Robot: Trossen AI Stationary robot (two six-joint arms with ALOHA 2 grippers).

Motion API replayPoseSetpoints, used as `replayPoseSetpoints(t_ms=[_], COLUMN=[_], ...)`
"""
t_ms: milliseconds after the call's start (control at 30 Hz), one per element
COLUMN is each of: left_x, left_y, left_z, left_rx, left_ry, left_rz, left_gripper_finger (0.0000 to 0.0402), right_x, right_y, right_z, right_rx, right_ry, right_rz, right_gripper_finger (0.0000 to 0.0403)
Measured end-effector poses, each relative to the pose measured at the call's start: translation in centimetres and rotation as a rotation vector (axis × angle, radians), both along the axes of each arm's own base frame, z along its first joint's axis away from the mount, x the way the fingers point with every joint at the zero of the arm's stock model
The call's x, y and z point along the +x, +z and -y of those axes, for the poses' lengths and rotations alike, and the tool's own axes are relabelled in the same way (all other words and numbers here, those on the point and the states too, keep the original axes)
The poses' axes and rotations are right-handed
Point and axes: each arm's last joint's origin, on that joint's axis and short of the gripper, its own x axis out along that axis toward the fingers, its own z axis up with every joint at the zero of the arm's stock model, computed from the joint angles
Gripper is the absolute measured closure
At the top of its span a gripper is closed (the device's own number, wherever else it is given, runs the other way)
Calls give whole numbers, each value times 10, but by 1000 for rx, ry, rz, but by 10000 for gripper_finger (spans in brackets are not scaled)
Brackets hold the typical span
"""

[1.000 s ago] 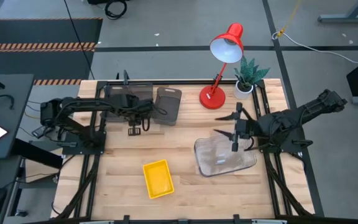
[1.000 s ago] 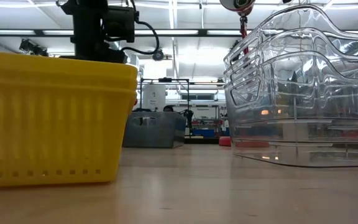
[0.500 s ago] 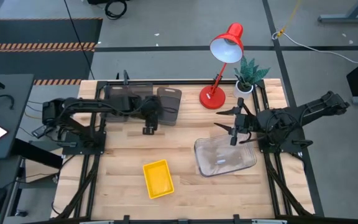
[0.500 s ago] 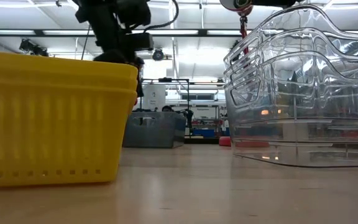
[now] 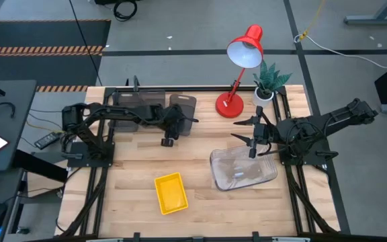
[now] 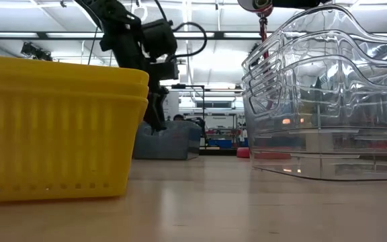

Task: Stack baskets by color
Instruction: Stack the right black bin on top of the middle black bin

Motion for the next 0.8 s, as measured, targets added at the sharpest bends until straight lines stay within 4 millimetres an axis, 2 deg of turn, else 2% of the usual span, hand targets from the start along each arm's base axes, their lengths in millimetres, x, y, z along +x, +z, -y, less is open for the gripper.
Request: replayPoseSetpoints(t_ms=[200,300,433,533,633,800], left_x=[2,2,2,3,9,19], left_y=[-9,-10,-10,-8,4,43], left_z=[-3,-4,-4,-4,-4,-4], left_rx=[0,-3,-17,-19,6,49], left_ry=[-5,-6,-20,-22,-27,-21], left_rz=[-29,-34,-27,-24,-18,-14], left_gripper_finger=[288,319,379,393,397,398], right_x=[0,0,0,0,0,0], right_y=[0,-1,-1,-1,-1,-1], right_z=[0,0,0,0,0,0], right_rx=[2,3,5,6,8,8], right_ry=[0,0,14,14,14,14], right_rz=[-2,-4,-7,-5,-5,-6], right_gripper_finger=[210,210,210,210,210,210])
